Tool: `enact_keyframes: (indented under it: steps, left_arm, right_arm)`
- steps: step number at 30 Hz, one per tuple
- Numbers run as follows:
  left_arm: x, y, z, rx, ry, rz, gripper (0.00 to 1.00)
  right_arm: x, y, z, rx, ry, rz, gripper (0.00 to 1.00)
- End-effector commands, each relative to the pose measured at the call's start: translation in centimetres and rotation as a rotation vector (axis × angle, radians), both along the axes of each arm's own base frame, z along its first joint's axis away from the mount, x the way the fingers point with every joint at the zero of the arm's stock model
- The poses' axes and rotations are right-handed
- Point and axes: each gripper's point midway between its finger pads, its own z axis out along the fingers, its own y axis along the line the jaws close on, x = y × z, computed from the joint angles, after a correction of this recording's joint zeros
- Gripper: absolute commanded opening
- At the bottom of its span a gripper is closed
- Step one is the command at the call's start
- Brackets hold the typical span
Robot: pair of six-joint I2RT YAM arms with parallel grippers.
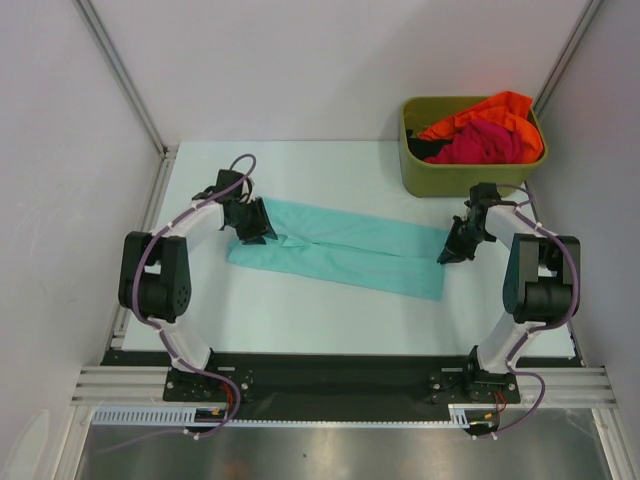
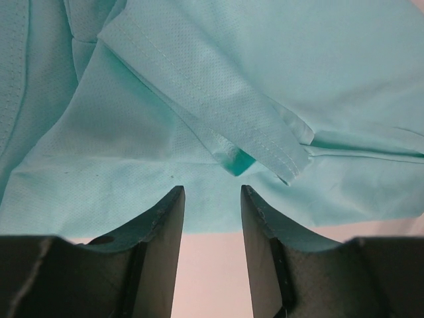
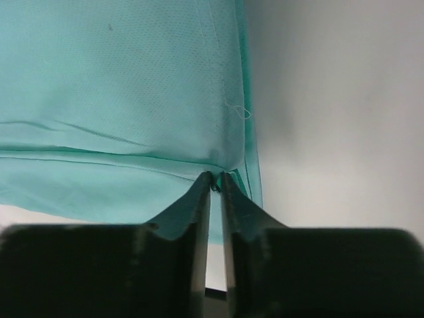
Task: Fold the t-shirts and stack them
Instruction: Fold the tshirt
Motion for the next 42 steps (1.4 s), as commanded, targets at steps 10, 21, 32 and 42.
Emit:
enact_keyframes:
  steps: [10,21,32,42]
  left_arm:
    - [2.0,-0.3,0.8,-0.028,-0.024,0.003,0.46]
    - [2.6,0.9,2.4,0.000,-0.076,0.028,0.49]
    - [3.2,3.5,1.8,-0.038,-0.085,0.080,0.46]
    - [5.7,2.2,0.0,-0.113,-0.079,0.070,0.43]
  right_arm:
    - [-0.2,-1.4,0.7,-0.061,0.022,-0.073,0.00]
    - [-0.4,-2.1,-0.7,-0.084,0.061,-0.099,0.23]
    - [4.3,12.7,9.4,0.017,-0.367,0.265,0.54]
    - [2.9,32.3,9.0,0.282,-0.457,0.665,0.12]
